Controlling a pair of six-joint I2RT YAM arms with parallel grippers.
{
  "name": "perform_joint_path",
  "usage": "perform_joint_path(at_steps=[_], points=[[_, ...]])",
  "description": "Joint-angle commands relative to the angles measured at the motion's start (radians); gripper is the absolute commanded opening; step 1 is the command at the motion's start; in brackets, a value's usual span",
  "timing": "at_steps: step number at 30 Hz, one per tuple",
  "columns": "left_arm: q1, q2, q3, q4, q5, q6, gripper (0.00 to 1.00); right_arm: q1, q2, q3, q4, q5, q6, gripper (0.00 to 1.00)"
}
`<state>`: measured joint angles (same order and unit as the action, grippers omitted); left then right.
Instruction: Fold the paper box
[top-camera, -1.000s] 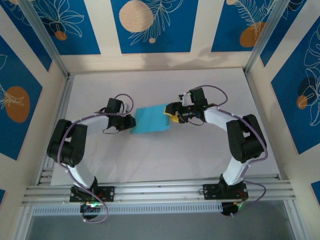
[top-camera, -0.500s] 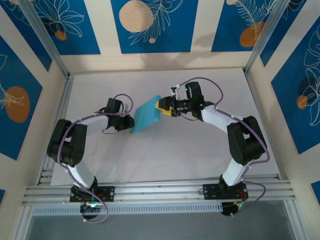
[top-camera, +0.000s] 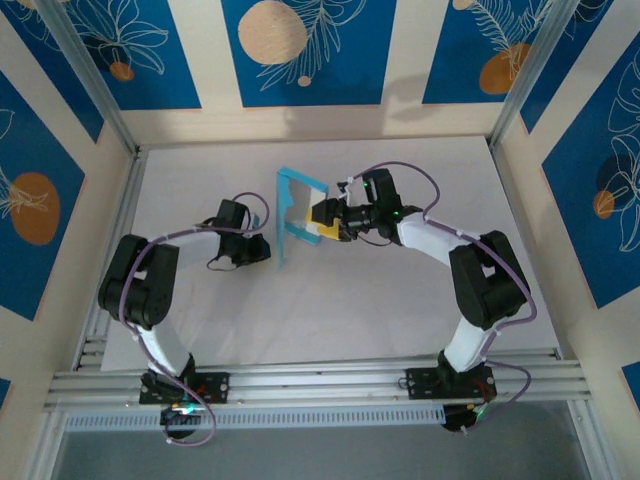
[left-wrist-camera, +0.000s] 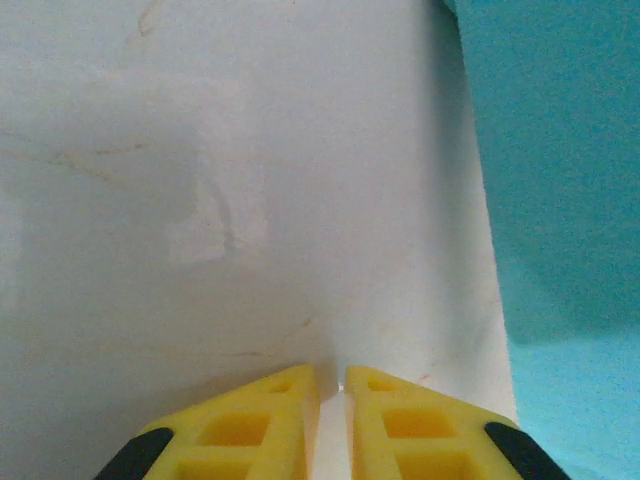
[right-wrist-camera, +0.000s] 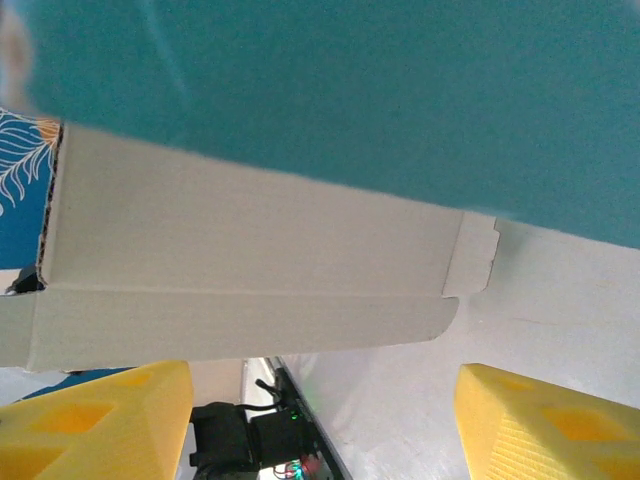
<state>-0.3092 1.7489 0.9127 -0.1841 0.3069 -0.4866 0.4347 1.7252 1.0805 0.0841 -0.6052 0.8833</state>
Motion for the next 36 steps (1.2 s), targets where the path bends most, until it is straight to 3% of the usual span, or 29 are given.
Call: perform_joint_path(at_steps=[1,5,10,17,21,24,28,36], points=[[-0.010,-0.039,0.012,-0.138,-0.064,0.043,0.17,-0.022,0.001,0.048,-0.096,-0.041,-0.086,0.71],[-0.010,-0.098,0.038,-0.170,-0.103,0.056,0.17,-0.021,-0.077,0.153,-0.299,-0.084,-0.316,0.69],[-0.012,-0.149,0.034,-0.145,-0.092,0.011,0.17,-0.044,-0.161,0.317,-0.539,0.152,-0.491,0.71],[-0.025,-0.195,-0.005,-0.042,-0.046,-0.093,0.16,0.026,0.250,0.927,-1.002,0.479,-0.721,0.74],[-0.050,-0.193,-0.035,0.044,-0.008,-0.166,0.15,0.041,0.388,1.107,-1.094,0.454,-0.752,0.72],[-0.069,-0.183,-0.042,0.088,0.010,-0.202,0.15,0.028,0.447,1.164,-1.106,0.346,-0.706,0.68],[-0.092,-0.150,-0.043,0.143,0.024,-0.233,0.15,0.006,0.498,1.219,-1.147,0.215,-0.594,0.70],[-0.111,-0.098,-0.009,0.218,0.023,-0.263,0.14,0.011,0.421,1.086,-1.114,0.064,-0.562,0.83]])
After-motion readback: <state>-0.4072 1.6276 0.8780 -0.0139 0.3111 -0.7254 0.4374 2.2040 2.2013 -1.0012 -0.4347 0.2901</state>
